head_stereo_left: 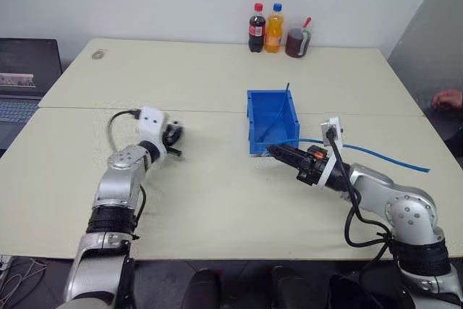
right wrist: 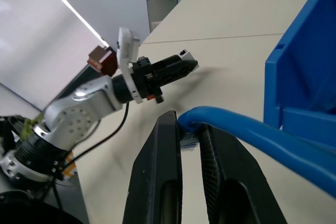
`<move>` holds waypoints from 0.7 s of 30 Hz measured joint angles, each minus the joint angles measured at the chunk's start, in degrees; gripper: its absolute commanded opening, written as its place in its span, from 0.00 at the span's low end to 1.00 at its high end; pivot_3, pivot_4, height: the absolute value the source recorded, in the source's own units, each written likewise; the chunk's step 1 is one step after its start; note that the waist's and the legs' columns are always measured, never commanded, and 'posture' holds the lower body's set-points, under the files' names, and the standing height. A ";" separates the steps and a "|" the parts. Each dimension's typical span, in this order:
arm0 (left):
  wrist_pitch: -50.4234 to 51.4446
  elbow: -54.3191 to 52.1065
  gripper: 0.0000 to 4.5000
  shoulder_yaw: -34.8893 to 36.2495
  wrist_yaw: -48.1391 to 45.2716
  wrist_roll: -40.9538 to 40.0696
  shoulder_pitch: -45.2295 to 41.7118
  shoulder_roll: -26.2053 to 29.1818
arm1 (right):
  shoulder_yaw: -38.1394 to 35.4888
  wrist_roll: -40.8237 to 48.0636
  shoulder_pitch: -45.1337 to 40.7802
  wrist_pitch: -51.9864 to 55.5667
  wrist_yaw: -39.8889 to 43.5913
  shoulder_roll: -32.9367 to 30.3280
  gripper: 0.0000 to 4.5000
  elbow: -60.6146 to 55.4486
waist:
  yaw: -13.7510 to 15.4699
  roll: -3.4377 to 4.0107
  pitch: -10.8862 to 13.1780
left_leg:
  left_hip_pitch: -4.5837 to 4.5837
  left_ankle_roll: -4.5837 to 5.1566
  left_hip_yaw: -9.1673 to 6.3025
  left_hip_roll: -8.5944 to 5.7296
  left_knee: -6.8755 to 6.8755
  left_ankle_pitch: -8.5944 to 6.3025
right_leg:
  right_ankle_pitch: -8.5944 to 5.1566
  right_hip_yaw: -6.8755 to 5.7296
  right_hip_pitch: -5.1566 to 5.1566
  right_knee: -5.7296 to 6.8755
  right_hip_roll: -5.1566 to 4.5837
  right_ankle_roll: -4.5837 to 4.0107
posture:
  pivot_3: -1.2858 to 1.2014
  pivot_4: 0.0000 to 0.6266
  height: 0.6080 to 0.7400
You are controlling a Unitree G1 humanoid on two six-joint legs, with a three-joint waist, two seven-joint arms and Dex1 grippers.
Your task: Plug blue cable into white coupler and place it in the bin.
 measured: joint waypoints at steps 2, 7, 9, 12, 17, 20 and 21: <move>1.03 -7.64 0.17 -6.16 -16.07 -3.24 1.21 5.82 | 0.55 -2.69 -1.29 0.67 2.10 -3.50 0.05 -1.05 | -0.02 0.03 0.01 | 0.02 0.00 0.01 0.01 -0.06 0.00 | -0.05 0.03 -0.03 0.01 -0.01 -0.09 | 0.52 0.24 1.00; 0.25 -11.13 0.17 -12.41 -31.51 -5.05 0.31 7.85 | 3.18 -5.43 -2.99 1.30 7.36 -6.69 0.05 -3.81 | 0.01 0.06 0.03 | 0.05 0.02 -0.11 0.07 -0.01 0.00 | -0.31 0.00 -0.02 0.09 0.17 -0.03 | 0.52 0.24 1.00; -2.60 -10.45 0.17 -15.00 -34.23 -4.49 -0.01 5.20 | 3.71 -6.39 -3.31 1.42 8.62 -7.13 0.05 -3.98 | 0.04 0.06 0.03 | 0.06 0.02 -0.10 0.06 0.02 0.00 | -0.32 0.00 0.00 0.11 0.17 -0.01 | 0.52 0.24 1.00; -8.59 -5.71 0.17 -17.83 -34.22 -1.91 -0.90 -0.06 | 4.88 -8.08 -3.56 1.43 9.75 -7.17 0.05 -5.04 | 0.14 0.06 0.02 | 0.03 0.02 -0.07 0.02 0.07 0.00 | -0.31 -0.01 0.01 0.08 0.15 0.00 | 0.52 0.24 1.00; -22.04 8.84 0.17 -21.14 -34.40 3.74 -3.25 -6.32 | 9.69 -13.68 -3.06 0.75 11.67 -7.40 0.05 -7.00 | 0.15 0.05 0.00 | 0.02 0.03 -0.11 0.02 0.06 0.00 | -0.30 -0.03 0.01 0.06 0.16 0.01 | 0.52 0.24 1.00; -28.48 15.08 0.17 -21.67 -34.70 5.10 -5.91 -8.74 | 15.85 -20.93 -2.08 -2.29 14.68 -9.45 0.05 -8.03 | 0.48 0.11 -0.04 | 0.04 0.04 -0.13 -0.05 0.12 0.00 | -0.30 -0.08 0.08 0.08 0.12 0.05 | 0.52 0.24 1.00; -30.11 16.69 0.17 -21.65 -35.03 5.14 -6.42 -9.06 | 17.24 -23.35 -1.32 -3.49 15.75 -10.05 0.05 -8.15 | 0.52 0.09 -0.04 | 0.03 0.04 -0.12 -0.05 0.17 0.00 | -0.28 -0.07 0.09 0.06 0.11 0.10 | 0.52 0.24 1.00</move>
